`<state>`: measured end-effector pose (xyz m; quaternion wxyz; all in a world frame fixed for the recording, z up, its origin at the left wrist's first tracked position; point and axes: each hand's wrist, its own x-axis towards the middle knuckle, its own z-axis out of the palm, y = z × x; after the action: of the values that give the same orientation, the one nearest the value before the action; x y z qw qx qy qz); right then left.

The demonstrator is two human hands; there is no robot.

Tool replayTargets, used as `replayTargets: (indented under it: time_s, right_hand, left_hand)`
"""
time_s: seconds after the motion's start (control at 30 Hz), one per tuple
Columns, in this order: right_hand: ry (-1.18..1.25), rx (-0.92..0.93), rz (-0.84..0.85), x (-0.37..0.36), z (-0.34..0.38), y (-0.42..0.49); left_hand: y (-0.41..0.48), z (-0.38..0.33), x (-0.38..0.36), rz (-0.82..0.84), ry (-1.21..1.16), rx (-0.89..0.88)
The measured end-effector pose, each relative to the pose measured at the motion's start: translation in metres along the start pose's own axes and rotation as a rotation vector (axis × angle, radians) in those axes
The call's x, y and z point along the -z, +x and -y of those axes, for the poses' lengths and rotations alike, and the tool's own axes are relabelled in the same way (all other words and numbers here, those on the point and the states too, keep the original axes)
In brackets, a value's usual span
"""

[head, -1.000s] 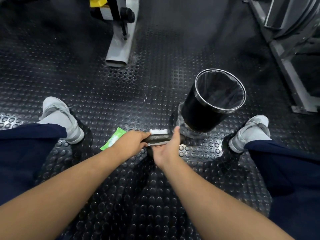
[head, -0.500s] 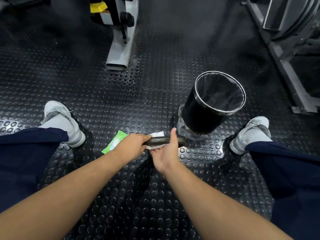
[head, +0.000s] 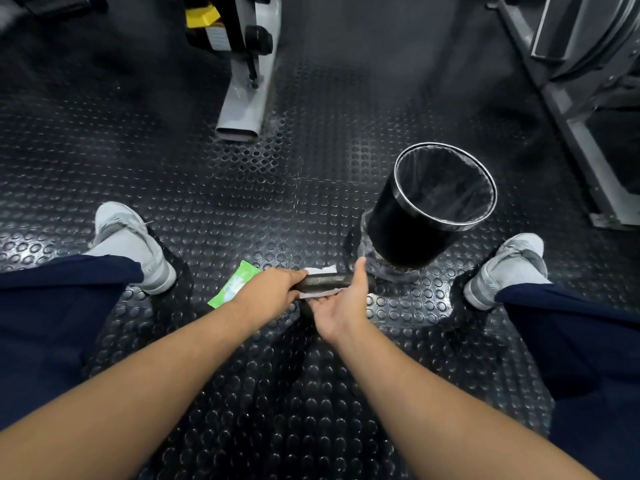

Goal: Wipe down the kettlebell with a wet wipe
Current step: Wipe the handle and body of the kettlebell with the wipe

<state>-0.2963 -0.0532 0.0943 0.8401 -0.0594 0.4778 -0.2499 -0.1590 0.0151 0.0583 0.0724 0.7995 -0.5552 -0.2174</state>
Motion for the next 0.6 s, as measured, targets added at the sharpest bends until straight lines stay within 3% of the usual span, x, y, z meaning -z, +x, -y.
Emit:
replayTargets:
  time_s: [0.23, 0.47, 0.6]
  right_hand:
    - [0.142, 0.071, -0.093, 0.005, 0.026, 0.003]
    - [-0.013, 0.001, 0.032, 0.002, -0.002, -0.001]
    - [0.143, 0.045, -0.06, 0.008, 0.025, 0.002]
  left_hand:
    - [-0.001, 0.002, -0.001, -0.008, 0.006, -0.014]
    - [-0.001, 0.001, -0.002, -0.029, 0.014, -0.015]
    - [-0.001, 0.002, -0.002, -0.027, -0.01, -0.012]
